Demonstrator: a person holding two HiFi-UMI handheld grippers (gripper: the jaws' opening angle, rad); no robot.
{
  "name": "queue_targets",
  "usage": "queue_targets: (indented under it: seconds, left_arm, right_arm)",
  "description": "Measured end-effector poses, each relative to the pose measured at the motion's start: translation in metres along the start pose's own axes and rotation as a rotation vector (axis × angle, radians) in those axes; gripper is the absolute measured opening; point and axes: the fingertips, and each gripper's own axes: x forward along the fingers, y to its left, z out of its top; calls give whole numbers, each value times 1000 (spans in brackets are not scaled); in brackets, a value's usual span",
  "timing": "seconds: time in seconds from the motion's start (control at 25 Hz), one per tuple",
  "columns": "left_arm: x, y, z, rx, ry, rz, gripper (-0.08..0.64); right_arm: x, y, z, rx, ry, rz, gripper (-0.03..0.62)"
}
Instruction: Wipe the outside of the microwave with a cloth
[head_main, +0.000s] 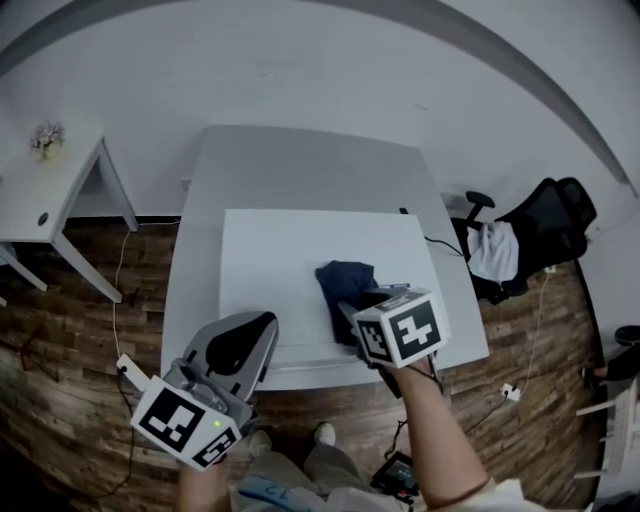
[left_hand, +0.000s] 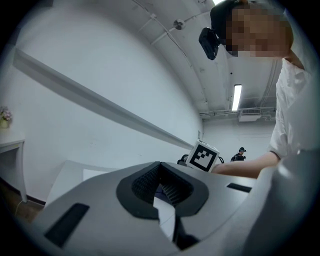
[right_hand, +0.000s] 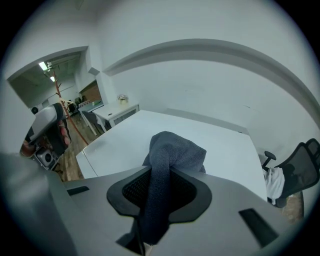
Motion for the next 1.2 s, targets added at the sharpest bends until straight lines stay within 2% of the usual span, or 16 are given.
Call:
queue_targets:
  seconds: [0.52, 0.6, 0.68, 0.76, 1.0, 1.2]
  left_arm:
    - [-19, 38, 2, -18, -7, 31, 2]
    - [-21, 44, 2, -19, -4, 40, 2]
    - [-22, 49, 3, -20, -5, 49, 2]
    - [-24, 53, 4, -19, -4, 57, 2]
    - [-21, 63, 5, -12, 6, 75, 2]
    - [-8, 69, 0, 0, 30, 85, 2]
  right_arm:
    - [40, 97, 44, -128, 13, 145, 98]
    - [46, 111, 51, -119, 8, 203, 98]
    - [51, 125, 63, -70, -18, 294, 98]
    - [57, 132, 78, -35, -49, 341, 98]
    - [76, 123, 122, -66, -90, 285, 98]
    - [94, 114, 124, -151, -48, 223, 98]
